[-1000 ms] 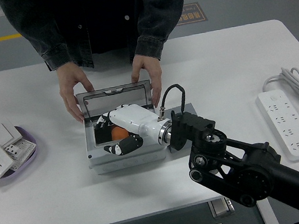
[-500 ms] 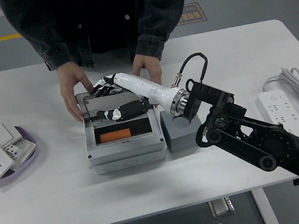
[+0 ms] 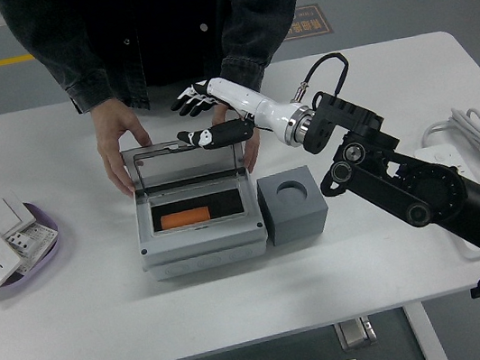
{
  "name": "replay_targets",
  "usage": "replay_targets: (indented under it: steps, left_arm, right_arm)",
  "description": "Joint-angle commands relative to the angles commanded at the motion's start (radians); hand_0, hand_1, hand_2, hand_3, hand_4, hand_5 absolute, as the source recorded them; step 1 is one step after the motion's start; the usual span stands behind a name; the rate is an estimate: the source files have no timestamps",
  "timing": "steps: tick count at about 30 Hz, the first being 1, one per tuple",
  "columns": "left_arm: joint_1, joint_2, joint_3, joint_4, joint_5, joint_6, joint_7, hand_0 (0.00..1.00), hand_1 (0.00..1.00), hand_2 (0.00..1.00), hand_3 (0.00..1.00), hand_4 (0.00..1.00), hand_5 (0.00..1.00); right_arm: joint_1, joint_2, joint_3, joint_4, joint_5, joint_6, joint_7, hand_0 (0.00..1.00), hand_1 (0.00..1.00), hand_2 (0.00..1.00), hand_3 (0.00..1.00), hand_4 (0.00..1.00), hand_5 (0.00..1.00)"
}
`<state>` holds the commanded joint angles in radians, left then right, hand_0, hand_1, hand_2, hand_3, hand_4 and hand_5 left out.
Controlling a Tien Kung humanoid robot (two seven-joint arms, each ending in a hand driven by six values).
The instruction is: Pick up the cylinder from the cube,place it in the box,flap close box
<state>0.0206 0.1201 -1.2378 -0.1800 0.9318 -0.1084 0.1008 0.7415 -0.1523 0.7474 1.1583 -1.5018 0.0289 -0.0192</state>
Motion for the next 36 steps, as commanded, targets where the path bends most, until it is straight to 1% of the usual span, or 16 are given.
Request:
replay_targets:
  steps: [5,6,11,12,17,18,23,24,28,33,36]
  left_arm:
    - [0.001,-0.001,0.000,0.000,0.003,-0.001,0.001,0.637,0.673,0.676,0.713,0.769,0.318]
    - [0.001,-0.002,0.000,0.000,0.004,-0.001,0.001,0.637,0.673,0.676,0.712,0.769,0.317]
    - [0.000,-0.002,0.000,0.000,0.005,-0.001,-0.001,0.637,0.673,0.676,0.712,0.769,0.317]
    - [0.000,-0.002,0.001,0.000,0.004,-0.001,-0.001,0.637,0.674,0.675,0.712,0.769,0.318]
    - [0.003,-0.003,0.000,0.000,0.004,-0.002,-0.002,0.637,0.674,0.675,0.712,0.769,0.318]
    - [0.004,-0.003,0.000,0.000,0.004,-0.002,-0.002,0.637,0.673,0.675,0.712,0.769,0.318]
    - [0.007,-0.002,-0.001,0.000,0.004,-0.002,-0.003,0.637,0.673,0.675,0.712,0.769,0.318]
    - [0.007,-0.002,0.001,0.000,0.001,-0.002,-0.004,0.637,0.673,0.675,0.712,0.769,0.318]
    - [0.007,-0.001,0.006,0.000,-0.003,-0.003,-0.007,0.637,0.673,0.675,0.712,0.769,0.318]
    - [0.009,-0.001,0.007,0.000,-0.005,-0.003,-0.008,0.637,0.673,0.675,0.712,0.769,0.317]
    - [0.010,-0.002,0.004,0.000,-0.003,-0.003,-0.006,0.638,0.673,0.675,0.712,0.769,0.317]
  right_arm:
    - [-0.002,-0.024,-0.030,0.024,-0.014,-0.004,-0.001,0.766,0.675,0.672,0.701,0.718,0.337]
    - [-0.003,-0.030,-0.035,0.033,-0.017,-0.005,-0.001,0.726,0.654,0.671,0.699,0.713,0.346]
    - [-0.016,-0.065,-0.059,0.091,-0.016,-0.007,-0.004,0.726,0.654,0.671,0.699,0.713,0.346]
    - [-0.021,-0.071,-0.064,0.102,-0.014,-0.007,-0.005,0.693,0.654,0.671,0.699,0.707,0.344]
    - [-0.052,-0.100,-0.092,0.173,-0.008,-0.007,-0.013,0.693,0.654,0.671,0.699,0.707,0.344]
    - [-0.058,-0.104,-0.097,0.188,-0.009,-0.007,-0.015,0.650,0.652,0.669,0.698,0.700,0.341]
    - [-0.084,-0.124,-0.117,0.270,-0.018,-0.011,-0.029,0.650,0.652,0.669,0.698,0.700,0.341]
    - [-0.092,-0.129,-0.121,0.291,-0.018,-0.014,-0.034,0.637,0.651,0.670,0.697,0.696,0.338]
    - [-0.120,-0.143,-0.140,0.344,-0.017,-0.019,-0.046,0.637,0.651,0.670,0.697,0.696,0.338]
    - [-0.156,-0.155,-0.164,0.377,-0.004,-0.017,-0.051,0.641,0.653,0.674,0.698,0.690,0.329]
    - [-0.174,-0.159,-0.161,0.386,-0.006,-0.018,-0.049,0.642,0.651,0.677,0.698,0.686,0.334]
